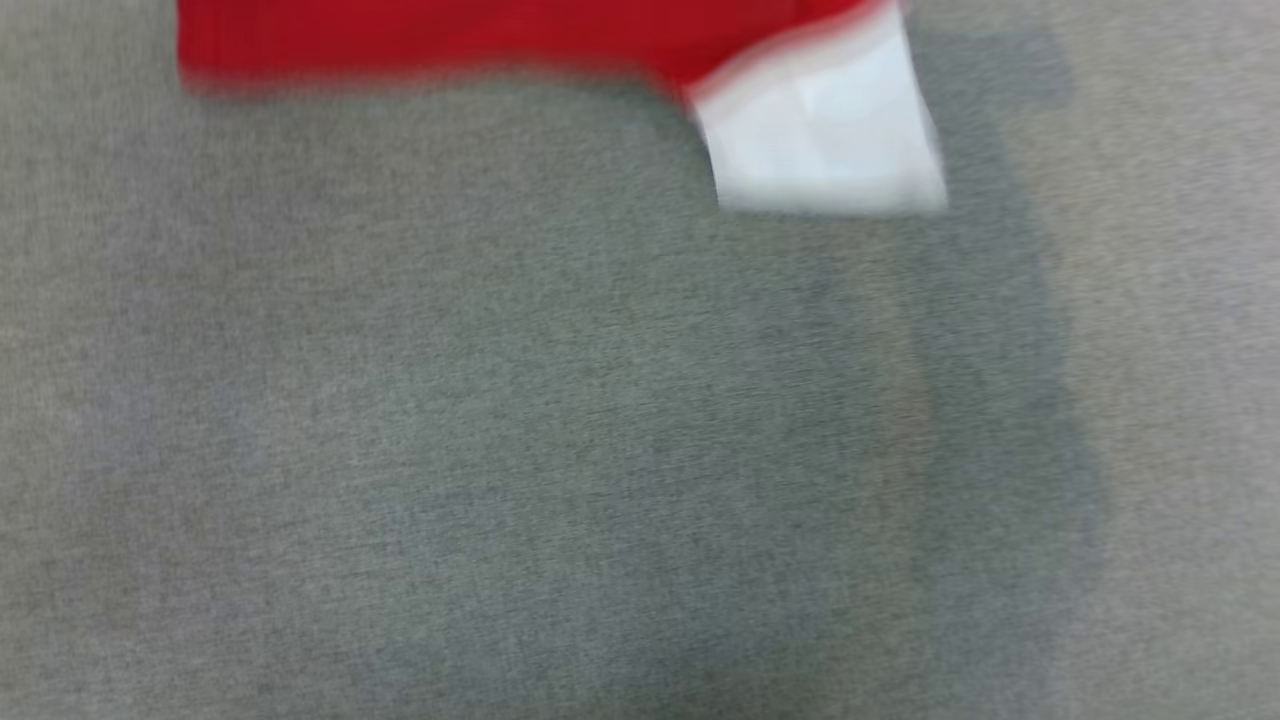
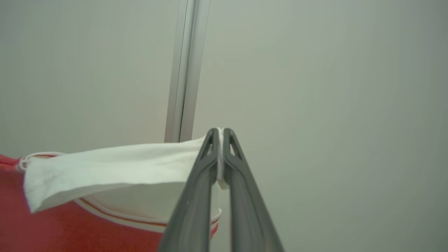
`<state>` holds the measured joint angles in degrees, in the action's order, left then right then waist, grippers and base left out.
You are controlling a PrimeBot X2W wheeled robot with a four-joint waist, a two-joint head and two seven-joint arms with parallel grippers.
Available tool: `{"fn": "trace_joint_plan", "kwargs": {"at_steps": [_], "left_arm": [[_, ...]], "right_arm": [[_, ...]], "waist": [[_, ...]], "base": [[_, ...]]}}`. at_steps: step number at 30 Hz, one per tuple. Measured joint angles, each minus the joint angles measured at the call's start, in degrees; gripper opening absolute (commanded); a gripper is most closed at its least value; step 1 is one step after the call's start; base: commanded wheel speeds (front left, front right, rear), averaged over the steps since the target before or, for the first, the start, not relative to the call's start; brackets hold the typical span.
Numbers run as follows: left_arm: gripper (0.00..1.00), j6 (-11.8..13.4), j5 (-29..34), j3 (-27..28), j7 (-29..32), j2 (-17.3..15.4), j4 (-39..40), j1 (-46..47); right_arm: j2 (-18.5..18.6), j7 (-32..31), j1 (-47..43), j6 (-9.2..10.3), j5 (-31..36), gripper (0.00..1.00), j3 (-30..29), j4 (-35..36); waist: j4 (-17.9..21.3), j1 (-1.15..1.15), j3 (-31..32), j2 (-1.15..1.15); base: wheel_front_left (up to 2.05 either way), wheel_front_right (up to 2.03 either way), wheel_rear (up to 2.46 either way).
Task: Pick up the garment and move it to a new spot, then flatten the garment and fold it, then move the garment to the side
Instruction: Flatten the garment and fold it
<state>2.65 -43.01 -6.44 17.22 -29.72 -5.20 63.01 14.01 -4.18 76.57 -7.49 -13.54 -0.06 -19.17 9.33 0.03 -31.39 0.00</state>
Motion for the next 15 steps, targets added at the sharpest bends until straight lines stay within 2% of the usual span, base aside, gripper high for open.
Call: {"fn": "trace_joint_plan", "kwargs": {"at_steps": [5, 8, 12, 15], "left_arm": [[0.0, -1.67, 2.11, 0.48, -6.34, 0.86, -3.3, 11.53], [0.0, -2.99, 3.36, 0.31, -10.45, 1.31, -5.83, 14.27], [0.0, -5.34, 4.92, -1.22, -14.44, 1.65, -9.7, 12.76], [0.0, -6.19, 4.95, -2.13, -17.46, 3.21, -13.25, 7.07]], "right_arm": [[0.77, 9.31, 11.55, -0.01, 2.77, 0.0, -2.96, -3.11], [1.08, 12.82, 14.9, -0.02, 3.94, 0.0, -3.99, -5.19], [0.96, 13.27, 13.68, -0.03, 3.32, 0.0, -4.17, -9.2], [0.6, 11.48, 7.58, -0.02, 1.16, 0.0, -3.35, -12.43]], "waist": [[-1.97, -0.01, -3.49, 0.0], [-3.08, -0.02, -4.4, 0.0], [-3.11, -0.03, -5.06, 0.0], [-2.72, -0.02, -4.92, 0.0]], "base": [[0.0, 0.0, 0.0], [0.0, 0.0, 0.0], [0.0, 0.0, 0.0], [0.0, 0.0, 0.0]]}}
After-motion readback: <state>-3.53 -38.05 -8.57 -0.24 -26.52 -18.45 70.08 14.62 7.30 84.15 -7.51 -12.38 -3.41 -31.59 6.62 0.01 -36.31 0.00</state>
